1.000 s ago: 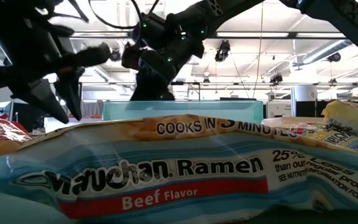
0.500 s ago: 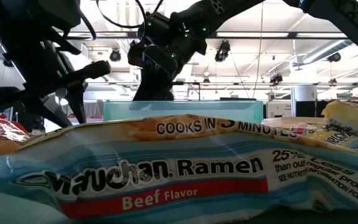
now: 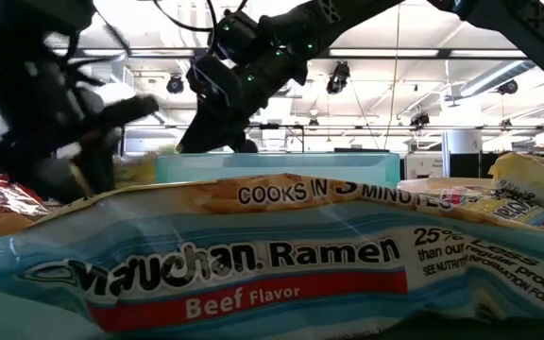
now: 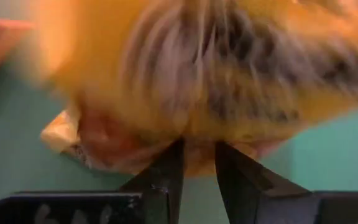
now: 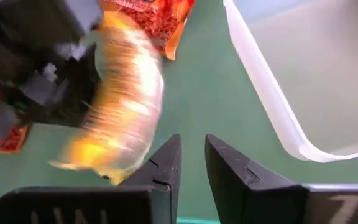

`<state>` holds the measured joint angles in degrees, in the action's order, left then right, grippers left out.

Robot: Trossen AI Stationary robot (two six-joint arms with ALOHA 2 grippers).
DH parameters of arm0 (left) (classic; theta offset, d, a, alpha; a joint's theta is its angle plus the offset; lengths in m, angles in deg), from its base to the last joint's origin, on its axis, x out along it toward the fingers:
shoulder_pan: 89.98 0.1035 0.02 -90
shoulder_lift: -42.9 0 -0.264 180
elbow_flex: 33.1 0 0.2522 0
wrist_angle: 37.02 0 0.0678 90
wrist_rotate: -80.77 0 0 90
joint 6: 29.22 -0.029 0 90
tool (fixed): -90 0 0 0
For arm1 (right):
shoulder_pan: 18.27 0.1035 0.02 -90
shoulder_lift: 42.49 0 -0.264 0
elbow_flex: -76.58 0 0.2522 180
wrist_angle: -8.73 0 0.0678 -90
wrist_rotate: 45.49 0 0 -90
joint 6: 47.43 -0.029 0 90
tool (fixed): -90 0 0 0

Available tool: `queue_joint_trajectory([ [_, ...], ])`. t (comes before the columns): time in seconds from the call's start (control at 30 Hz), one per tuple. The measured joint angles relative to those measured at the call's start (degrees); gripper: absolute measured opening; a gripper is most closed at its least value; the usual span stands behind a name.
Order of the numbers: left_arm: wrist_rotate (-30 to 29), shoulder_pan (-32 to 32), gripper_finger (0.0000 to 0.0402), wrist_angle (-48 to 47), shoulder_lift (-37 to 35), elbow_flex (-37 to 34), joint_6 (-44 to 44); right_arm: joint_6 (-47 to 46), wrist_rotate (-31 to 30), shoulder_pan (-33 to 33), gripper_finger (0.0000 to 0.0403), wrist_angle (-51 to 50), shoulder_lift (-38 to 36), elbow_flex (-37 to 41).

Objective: Sort Maruchan noodles
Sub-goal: Put the yellow noodle pack into the blue bin

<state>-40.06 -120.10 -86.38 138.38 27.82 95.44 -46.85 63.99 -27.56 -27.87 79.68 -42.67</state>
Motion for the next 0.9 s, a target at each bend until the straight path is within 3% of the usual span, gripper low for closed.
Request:
queue_joint_trajectory([
  [0.2, -0.8, -0.3, 0.0075, 0.1, 3.6, 0.0, 1.8, -3.8, 0.5, 0.0, 0.0114, -0.2, 0.1, 0.0],
  [0.43, -4.0, -0.2, 0.0075, 1.1, 4.1, 0.1, 3.4, -6.8, 6.1, 0.5, 0.0169, 0.2, 0.1, 0.0],
  [0.9, -6.8, -0.1, 0.0075, 1.2, 4.1, 0.0, 3.3, -6.0, 6.5, 3.2, 0.0178, 2.3, 0.2, 0.0],
])
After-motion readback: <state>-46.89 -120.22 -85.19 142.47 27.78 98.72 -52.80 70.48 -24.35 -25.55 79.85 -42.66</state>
